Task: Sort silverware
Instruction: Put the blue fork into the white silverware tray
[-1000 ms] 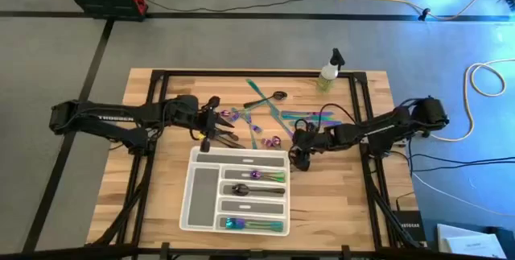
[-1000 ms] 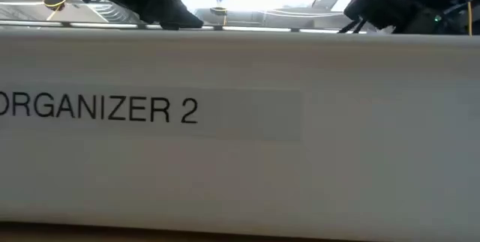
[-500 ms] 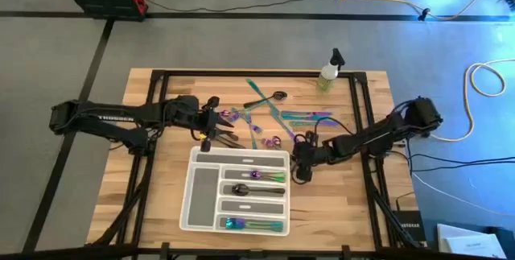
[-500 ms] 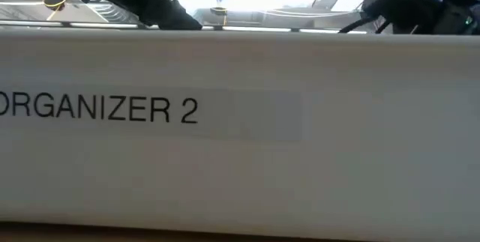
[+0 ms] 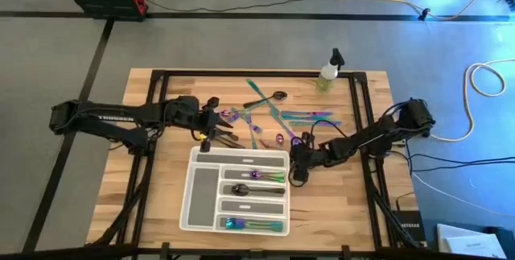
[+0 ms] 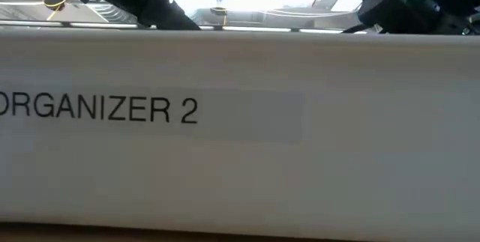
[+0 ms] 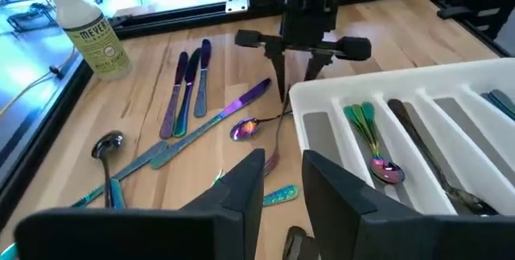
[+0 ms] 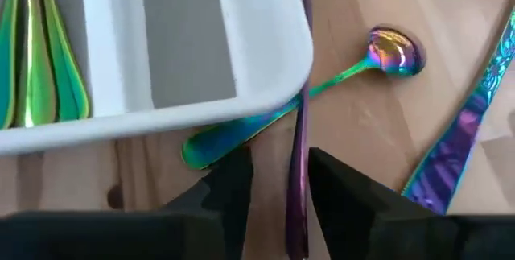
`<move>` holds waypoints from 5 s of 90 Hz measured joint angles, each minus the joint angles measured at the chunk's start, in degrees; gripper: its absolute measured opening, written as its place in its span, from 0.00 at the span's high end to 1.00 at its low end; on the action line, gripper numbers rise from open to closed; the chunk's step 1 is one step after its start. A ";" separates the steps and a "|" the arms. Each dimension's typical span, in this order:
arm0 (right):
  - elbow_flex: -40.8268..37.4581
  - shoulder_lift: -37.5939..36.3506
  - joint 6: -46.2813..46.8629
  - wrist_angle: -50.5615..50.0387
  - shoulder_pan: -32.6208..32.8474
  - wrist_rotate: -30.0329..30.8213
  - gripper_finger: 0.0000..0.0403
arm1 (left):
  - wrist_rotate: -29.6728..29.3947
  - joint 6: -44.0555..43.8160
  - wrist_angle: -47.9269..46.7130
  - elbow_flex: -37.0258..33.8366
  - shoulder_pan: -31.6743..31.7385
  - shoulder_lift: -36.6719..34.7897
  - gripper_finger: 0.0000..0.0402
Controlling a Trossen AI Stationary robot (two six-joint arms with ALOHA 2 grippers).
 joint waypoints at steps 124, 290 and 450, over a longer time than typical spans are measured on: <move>20.14 -5.95 -17.50 -23.42 4.93 7.84 1.00 | -3.93 -11.66 -3.76 -0.78 -4.77 -1.44 0.82; 40.22 23.30 -11.25 -18.89 22.03 5.31 0.97 | -26.58 -21.51 -2.99 -1.05 -36.02 11.69 0.82; 44.78 24.69 5.86 -23.43 16.17 -14.25 1.00 | -26.60 -21.11 -3.04 -1.05 -35.98 11.61 0.82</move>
